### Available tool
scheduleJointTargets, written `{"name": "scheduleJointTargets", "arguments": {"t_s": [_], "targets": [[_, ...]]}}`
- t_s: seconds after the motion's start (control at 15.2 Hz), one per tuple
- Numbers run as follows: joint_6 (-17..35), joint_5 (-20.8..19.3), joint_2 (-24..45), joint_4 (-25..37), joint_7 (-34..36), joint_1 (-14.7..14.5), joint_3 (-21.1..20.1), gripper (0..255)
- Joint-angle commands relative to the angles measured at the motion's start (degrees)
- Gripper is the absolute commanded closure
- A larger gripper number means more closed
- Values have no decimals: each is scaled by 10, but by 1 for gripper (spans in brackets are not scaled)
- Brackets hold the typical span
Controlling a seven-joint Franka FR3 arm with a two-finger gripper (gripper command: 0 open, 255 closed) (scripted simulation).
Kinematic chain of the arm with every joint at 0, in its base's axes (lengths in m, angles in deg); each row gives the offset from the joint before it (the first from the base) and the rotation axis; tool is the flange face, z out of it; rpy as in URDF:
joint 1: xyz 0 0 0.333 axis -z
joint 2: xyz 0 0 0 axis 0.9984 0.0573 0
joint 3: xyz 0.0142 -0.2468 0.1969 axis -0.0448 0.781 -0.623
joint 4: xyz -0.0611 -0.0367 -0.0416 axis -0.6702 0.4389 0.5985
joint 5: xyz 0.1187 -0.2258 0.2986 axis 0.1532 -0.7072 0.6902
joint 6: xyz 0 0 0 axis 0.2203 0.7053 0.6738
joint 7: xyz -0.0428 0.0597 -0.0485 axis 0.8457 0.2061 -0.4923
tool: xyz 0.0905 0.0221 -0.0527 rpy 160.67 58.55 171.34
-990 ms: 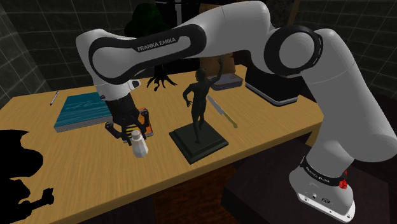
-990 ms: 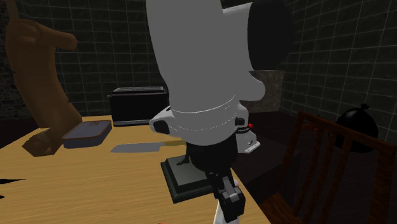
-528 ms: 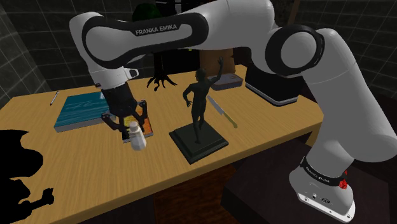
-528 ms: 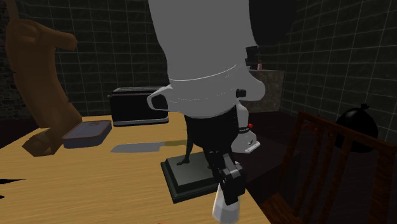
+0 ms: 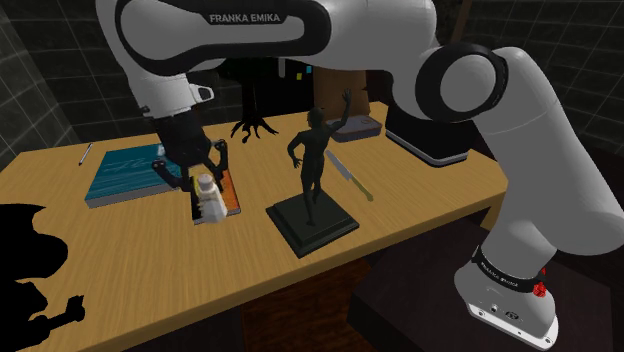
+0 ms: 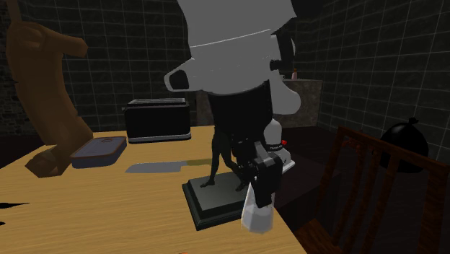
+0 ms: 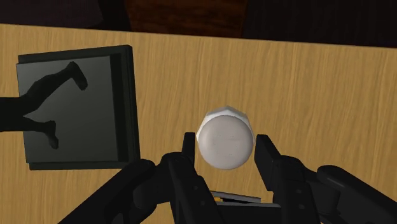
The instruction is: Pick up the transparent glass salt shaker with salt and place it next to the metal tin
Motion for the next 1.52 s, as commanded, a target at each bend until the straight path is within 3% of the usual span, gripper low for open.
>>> {"name": "scheduleJointTargets", "arguments": {"t_s": [0.0, 0.26, 0.59, 0.99, 1.45], "targets": [[5, 4, -23, -29, -8, 16, -1, 255], [41, 20, -101, -148, -49, 77, -2, 255], [63, 35, -173, -245, -107, 139, 7, 255], [73, 44, -235, -318, -182, 201, 26, 255], [71, 43, -280, -362, -272, 263, 56, 255]]}}
